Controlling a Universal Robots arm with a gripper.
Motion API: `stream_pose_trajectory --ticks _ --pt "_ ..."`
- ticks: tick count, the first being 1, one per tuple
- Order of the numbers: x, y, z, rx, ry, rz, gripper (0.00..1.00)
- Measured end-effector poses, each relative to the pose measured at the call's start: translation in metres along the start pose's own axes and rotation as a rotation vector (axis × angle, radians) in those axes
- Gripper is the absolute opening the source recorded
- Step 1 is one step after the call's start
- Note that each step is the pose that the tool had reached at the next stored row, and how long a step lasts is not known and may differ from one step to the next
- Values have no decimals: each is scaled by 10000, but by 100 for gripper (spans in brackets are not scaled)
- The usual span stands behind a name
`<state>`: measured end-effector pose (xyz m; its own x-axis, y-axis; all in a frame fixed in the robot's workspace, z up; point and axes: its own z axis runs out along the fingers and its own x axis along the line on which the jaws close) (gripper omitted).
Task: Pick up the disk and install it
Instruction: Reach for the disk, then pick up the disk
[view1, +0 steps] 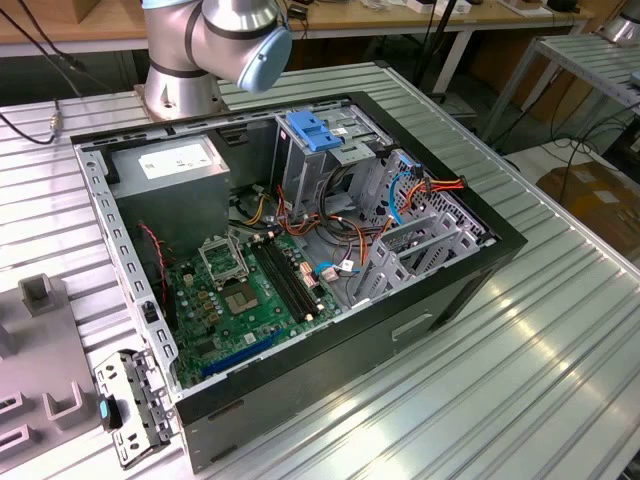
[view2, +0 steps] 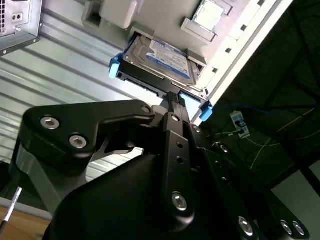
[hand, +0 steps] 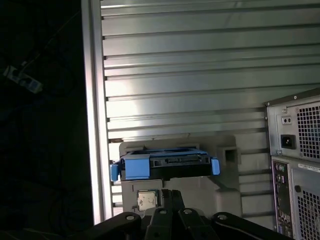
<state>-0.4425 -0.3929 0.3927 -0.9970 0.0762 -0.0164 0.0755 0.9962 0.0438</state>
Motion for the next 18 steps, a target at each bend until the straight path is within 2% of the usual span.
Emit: stream_pose_trajectory --ticks 3,7,18 --pt "63 8 0 0 2 0 11" --pt "203 15 0 1 4 2 11" --pt "222 13 0 0 4 0 11"
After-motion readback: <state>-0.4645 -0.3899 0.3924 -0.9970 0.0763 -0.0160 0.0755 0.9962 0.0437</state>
